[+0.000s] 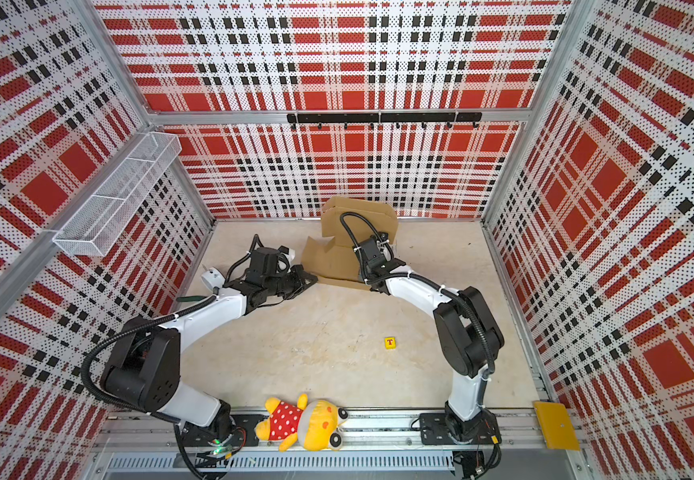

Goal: Fold the paper box

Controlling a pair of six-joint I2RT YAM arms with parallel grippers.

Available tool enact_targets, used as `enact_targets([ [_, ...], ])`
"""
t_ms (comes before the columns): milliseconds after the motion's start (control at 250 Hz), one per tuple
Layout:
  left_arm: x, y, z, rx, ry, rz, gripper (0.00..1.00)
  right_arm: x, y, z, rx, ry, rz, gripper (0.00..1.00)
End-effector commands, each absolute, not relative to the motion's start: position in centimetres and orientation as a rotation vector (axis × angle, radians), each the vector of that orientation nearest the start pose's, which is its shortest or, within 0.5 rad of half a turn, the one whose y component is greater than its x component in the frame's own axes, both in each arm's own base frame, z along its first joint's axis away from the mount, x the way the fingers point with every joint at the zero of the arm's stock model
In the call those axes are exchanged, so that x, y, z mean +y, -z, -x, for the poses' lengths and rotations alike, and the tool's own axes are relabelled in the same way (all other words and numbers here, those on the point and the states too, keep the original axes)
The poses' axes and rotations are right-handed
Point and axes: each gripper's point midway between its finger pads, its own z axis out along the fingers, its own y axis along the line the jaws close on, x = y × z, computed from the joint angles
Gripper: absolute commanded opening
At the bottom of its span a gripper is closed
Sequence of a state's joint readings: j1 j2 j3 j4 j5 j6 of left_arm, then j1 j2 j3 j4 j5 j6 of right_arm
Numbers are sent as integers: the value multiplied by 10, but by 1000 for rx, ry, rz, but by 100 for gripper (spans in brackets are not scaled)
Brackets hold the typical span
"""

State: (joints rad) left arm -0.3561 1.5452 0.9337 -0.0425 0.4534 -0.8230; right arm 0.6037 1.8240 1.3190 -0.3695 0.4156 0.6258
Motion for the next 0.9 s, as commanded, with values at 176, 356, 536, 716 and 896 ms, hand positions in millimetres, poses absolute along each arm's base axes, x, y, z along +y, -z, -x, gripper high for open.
enact_targets([
  [176,-228,-163,-384,2339,1101,226,0,240,-133,-429,2280,-187,-180,0],
  [356,-231,-158,-383,2354,1084,208,0,254,-142,-425,2232,-199,-115,0],
  [536,-237,-157,-380,2362,1069,160,0,263,-153,-425,2207,-217,-61,0],
  [716,-241,-156,-375,2373,1064,133,0,275,-158,-426,2204,-232,0,0],
  [896,-245,-148,-370,2397,1065,137,0,279,-164,-426,2187,-230,17,0],
])
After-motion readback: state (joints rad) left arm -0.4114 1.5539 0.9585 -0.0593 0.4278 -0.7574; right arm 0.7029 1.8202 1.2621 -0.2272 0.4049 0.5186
